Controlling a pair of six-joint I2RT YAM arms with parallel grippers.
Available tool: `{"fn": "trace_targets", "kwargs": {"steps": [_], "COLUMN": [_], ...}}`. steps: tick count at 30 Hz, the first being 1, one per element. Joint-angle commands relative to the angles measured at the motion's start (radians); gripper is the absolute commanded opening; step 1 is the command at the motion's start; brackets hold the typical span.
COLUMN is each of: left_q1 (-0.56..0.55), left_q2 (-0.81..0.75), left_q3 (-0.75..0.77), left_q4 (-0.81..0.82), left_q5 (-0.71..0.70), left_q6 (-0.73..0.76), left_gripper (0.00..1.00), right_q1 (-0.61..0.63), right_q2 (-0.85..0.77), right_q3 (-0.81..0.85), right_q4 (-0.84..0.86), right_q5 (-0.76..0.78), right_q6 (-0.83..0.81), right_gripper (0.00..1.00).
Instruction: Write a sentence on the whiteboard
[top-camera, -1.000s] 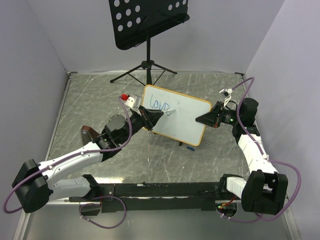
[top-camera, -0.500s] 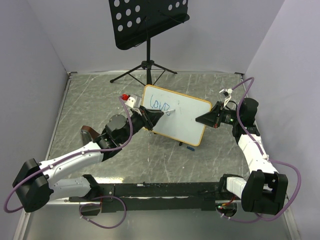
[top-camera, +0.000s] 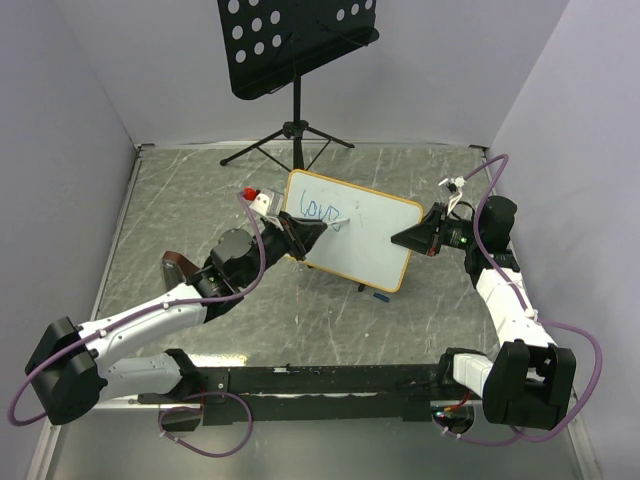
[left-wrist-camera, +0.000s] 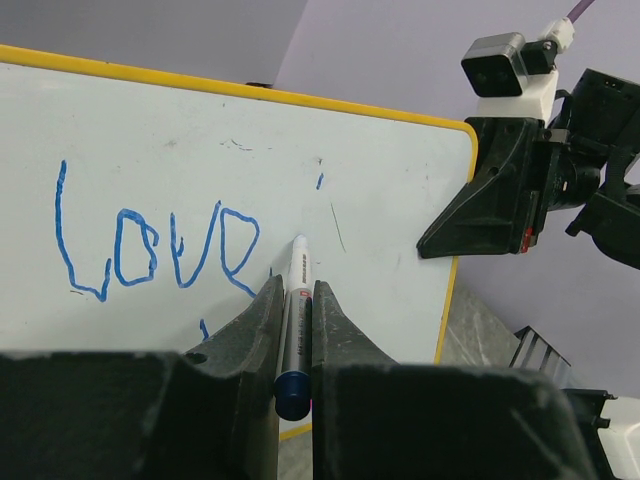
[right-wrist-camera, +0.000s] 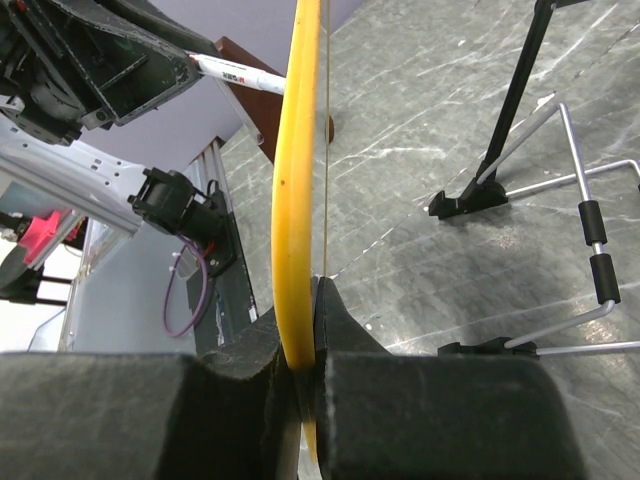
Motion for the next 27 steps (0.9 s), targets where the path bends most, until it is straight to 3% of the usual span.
{"fn": "trace_targets", "kwargs": {"steps": [1, 27], "left_q1": [0.004, 0.005], "left_q2": [0.003, 0.069], "left_q3": [0.035, 0.089], "left_q4": [0.046, 0.05], "left_q5": [0.003, 0.038], "left_q6": [0.008, 0.002], "left_gripper": [0.01, 0.01], "right_q1": [0.002, 0.002], "right_q2": [-0.021, -0.028], "right_q3": [0.013, 0.012], "right_q4": [0.081, 0.091], "right_q5": [-0.048, -0.054], "right_q6": [0.0, 0.009], "right_gripper": [0.0, 0.0]}}
